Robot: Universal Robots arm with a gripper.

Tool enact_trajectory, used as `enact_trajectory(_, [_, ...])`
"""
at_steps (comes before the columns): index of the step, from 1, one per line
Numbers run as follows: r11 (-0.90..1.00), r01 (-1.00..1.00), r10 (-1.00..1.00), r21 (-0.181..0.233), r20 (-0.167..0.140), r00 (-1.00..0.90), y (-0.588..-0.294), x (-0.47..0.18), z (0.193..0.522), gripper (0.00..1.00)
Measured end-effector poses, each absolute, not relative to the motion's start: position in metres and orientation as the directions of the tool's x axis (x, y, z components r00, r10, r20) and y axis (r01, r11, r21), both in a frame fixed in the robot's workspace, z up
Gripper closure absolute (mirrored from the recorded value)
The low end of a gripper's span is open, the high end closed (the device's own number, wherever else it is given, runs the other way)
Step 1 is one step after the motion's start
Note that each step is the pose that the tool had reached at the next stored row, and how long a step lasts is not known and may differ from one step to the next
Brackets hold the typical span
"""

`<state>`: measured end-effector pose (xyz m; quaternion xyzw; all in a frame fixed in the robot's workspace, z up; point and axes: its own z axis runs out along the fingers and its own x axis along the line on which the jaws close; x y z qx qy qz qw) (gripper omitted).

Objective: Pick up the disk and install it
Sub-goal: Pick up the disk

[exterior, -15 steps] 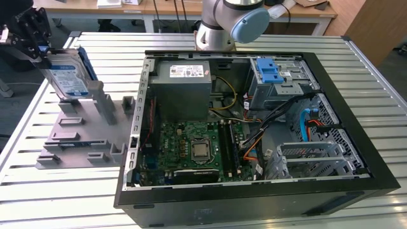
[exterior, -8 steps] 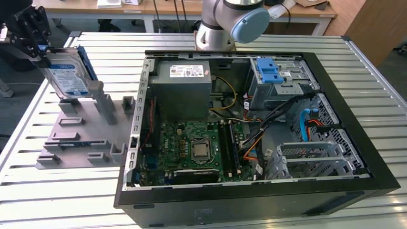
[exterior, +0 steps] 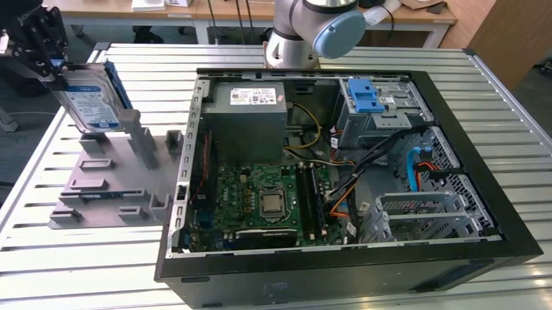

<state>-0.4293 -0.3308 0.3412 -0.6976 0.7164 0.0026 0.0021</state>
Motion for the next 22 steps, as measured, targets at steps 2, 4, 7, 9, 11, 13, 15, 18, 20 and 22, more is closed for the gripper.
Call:
enact_trajectory(2, [0.027, -1.0, -1.0, 0.001, -0.007, -0.027, -0.331, -0.429, 0.343, 0.64])
enact_trajectory(4, [0.027, -1.0, -1.0, 0.0, -0.007, -0.027, -0.331, -0.429, 0.344, 0.64])
enact_trajectory(7, [0.027, -1.0, -1.0, 0.001, -0.007, -0.027, -0.331, -0.429, 0.346, 0.64])
enact_trajectory(9, [0.027, -1.0, -1.0, 0.001, -0.007, -0.027, -0.331, -0.429, 0.348, 0.64])
enact_trajectory(11, [0.027, -1.0, -1.0, 0.001, -0.007, -0.027, -0.331, -0.429, 0.349, 0.64])
enact_trajectory(13, [0.027, -1.0, -1.0, 0.001, -0.007, -0.027, -0.331, -0.429, 0.352, 0.64])
enact_trajectory(15, [0.027, -1.0, -1.0, 0.001, -0.007, -0.027, -0.331, -0.429, 0.354, 0.64])
enact_trajectory(18, [0.027, -1.0, -1.0, 0.001, -0.007, -0.027, -0.331, -0.429, 0.357, 0.64])
enact_trajectory(20, [0.027, -1.0, -1.0, 0.001, -0.007, -0.027, -0.331, -0.429, 0.359, 0.64])
enact_trajectory(22, [0.027, -1.0, -1.0, 0.001, -0.008, -0.027, -0.331, -0.429, 0.361, 0.64])
